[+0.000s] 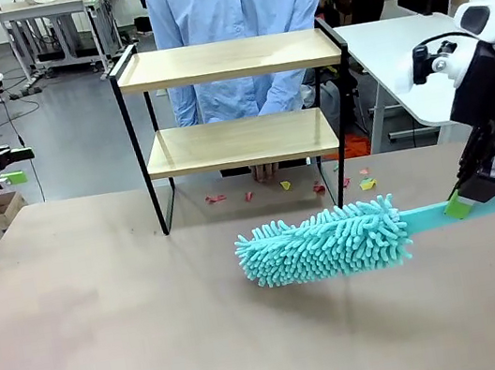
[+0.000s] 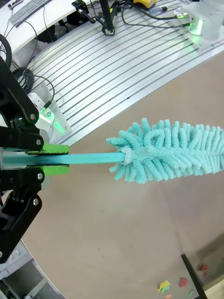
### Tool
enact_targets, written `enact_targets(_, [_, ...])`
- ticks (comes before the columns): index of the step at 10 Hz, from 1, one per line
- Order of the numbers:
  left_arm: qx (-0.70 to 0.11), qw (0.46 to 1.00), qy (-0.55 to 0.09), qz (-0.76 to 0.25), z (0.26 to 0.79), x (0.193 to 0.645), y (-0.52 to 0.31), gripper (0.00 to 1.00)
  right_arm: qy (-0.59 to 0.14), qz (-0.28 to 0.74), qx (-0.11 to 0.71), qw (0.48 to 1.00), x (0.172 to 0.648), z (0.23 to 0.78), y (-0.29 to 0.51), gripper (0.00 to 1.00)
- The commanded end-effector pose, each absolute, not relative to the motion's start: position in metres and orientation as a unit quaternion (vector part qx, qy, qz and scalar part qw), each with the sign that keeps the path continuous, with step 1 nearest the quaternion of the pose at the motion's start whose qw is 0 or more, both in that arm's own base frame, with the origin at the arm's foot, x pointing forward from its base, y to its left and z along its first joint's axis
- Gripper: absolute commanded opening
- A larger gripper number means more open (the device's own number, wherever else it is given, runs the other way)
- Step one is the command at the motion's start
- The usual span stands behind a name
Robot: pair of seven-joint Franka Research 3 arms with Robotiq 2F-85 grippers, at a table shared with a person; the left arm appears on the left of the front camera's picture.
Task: Clean the shelf.
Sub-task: Clean the specific section of the Shelf indicated by the human with the Duster.
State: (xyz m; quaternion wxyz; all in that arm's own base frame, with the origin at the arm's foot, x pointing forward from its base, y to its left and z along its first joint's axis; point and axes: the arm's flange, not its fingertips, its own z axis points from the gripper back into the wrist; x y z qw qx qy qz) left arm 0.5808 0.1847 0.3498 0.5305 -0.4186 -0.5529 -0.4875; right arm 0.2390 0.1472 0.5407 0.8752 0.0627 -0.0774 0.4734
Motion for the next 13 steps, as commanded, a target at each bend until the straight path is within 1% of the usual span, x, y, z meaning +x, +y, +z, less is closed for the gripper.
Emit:
enact_targets(1, [-0.416, 0.528, -0.555, -0.491, 0.352, 0.580, 0.183, 1.00, -0.080, 0.467, 0.062, 0.878, 0.239, 0.544, 0.149, 0.12])
enact_targets(6, [-0.416, 0.528, -0.555, -0.491, 0.352, 0.580, 0.183, 1.00, -0.077, 0.473, 0.063, 0.875, 0.239, 0.541, 0.147, 0.12])
enact_targets(8, [-0.416, 0.528, -0.555, -0.491, 0.352, 0.580, 0.183, 1.00, -0.118, 0.430, 0.058, 0.893, 0.239, 0.540, 0.191, 0.12])
enact_targets(9, [-0.416, 0.528, -0.555, -0.491, 0.352, 0.580, 0.183, 1.00, -0.128, 0.403, 0.050, 0.905, 0.237, 0.537, 0.215, 0.12])
enact_targets(11, [-0.416, 0.528, -0.555, -0.491, 0.352, 0.580, 0.183, 1.00, -0.141, 0.338, 0.061, 0.929, 0.231, 0.520, 0.269, 0.12])
enact_targets(13, [-0.416, 0.528, -0.555, -0.491, 0.352, 0.580, 0.183, 1.00, -0.161, 0.265, 0.041, 0.950, 0.224, 0.505, 0.314, 0.12])
